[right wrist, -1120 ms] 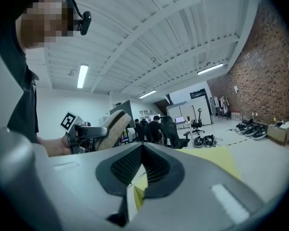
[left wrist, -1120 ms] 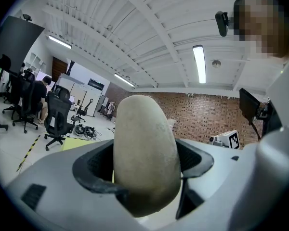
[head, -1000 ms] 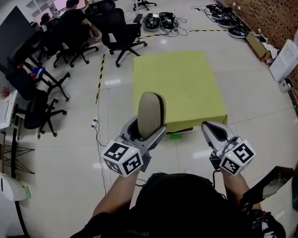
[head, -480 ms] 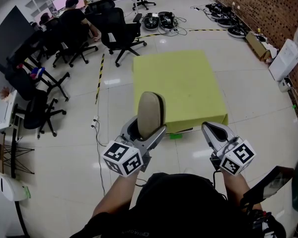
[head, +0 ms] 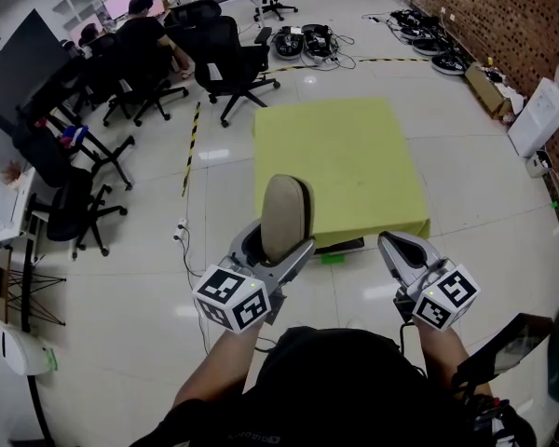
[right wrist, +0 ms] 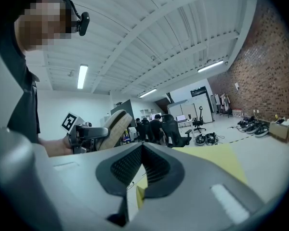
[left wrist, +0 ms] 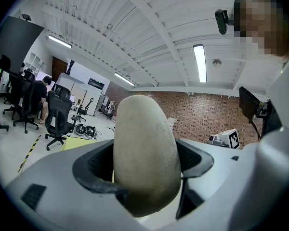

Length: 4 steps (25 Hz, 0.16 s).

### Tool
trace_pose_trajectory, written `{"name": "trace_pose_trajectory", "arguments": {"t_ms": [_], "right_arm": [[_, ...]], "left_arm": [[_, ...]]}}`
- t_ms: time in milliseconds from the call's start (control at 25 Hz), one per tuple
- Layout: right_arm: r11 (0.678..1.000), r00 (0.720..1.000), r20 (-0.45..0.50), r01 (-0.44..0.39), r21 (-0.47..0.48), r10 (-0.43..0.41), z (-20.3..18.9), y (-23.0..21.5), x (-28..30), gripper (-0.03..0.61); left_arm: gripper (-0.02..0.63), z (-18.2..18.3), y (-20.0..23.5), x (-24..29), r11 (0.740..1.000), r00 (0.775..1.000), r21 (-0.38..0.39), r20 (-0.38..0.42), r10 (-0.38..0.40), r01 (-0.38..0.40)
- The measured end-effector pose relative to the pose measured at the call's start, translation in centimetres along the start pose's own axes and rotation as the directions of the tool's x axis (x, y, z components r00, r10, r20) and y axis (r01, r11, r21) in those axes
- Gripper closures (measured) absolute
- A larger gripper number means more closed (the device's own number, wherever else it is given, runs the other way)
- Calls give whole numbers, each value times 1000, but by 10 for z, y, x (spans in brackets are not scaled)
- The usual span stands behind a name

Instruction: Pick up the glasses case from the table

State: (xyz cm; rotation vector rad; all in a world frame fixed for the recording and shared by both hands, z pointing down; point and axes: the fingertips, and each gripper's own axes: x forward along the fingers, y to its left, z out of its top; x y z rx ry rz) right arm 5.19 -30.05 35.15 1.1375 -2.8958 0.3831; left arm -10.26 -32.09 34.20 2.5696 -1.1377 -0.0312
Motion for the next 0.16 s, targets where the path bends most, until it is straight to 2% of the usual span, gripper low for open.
{"name": "trace_pose_trajectory", "arguments": {"t_ms": [160], "right_arm": [[1000,1000,3,2,1,-2,-1,0,3,578]], "left_arm": [[232,-1,6,0,1000,1000,-2,-1,5,-5]]}}
